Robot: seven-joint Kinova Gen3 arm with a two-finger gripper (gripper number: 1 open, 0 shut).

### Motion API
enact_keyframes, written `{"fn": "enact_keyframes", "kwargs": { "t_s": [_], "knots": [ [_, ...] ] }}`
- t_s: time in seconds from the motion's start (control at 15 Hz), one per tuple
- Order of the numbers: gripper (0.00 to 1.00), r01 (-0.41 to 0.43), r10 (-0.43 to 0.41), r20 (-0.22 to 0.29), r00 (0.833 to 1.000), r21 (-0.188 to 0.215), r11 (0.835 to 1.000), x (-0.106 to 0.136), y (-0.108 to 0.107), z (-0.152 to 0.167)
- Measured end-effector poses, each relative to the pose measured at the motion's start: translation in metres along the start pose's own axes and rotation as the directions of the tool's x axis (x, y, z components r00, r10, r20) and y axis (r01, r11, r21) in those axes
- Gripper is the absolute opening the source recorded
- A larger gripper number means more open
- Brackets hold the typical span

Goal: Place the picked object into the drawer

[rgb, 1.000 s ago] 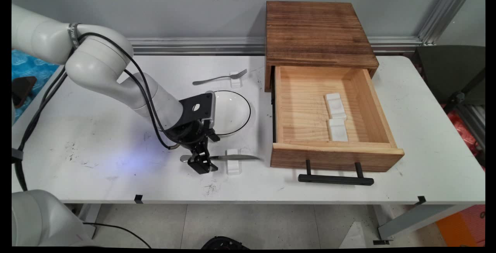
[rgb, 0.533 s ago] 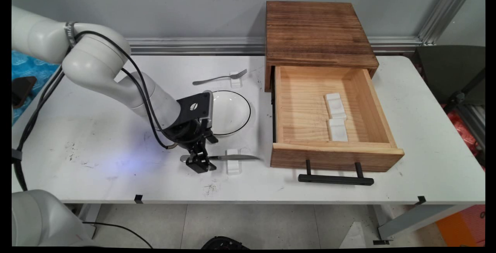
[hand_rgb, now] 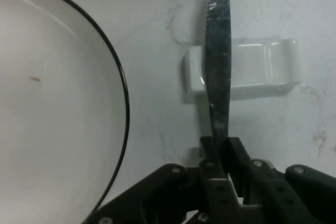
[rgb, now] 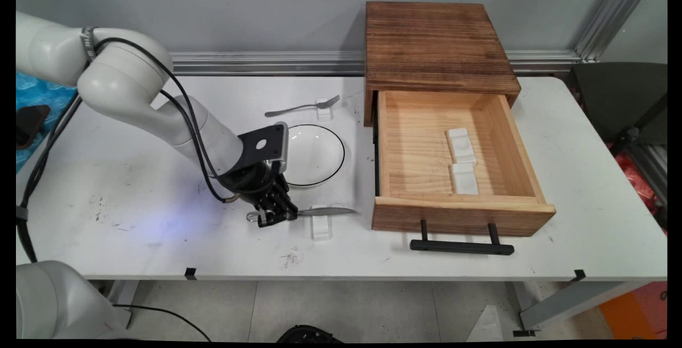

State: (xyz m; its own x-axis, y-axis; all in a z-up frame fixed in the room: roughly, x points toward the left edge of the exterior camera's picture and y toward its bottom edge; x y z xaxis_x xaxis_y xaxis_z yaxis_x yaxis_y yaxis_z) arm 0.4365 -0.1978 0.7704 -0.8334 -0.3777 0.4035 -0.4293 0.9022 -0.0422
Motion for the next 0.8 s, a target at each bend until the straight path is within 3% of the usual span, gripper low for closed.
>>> {"fn": "enact_keyframes", "kwargs": {
  "t_s": [0.8],
  "knots": [
    [0.0, 0.003, -0.003, 0.009, 1.0, -0.008, 1.0, 0.001, -0.001, -0.02]
  ]
}}
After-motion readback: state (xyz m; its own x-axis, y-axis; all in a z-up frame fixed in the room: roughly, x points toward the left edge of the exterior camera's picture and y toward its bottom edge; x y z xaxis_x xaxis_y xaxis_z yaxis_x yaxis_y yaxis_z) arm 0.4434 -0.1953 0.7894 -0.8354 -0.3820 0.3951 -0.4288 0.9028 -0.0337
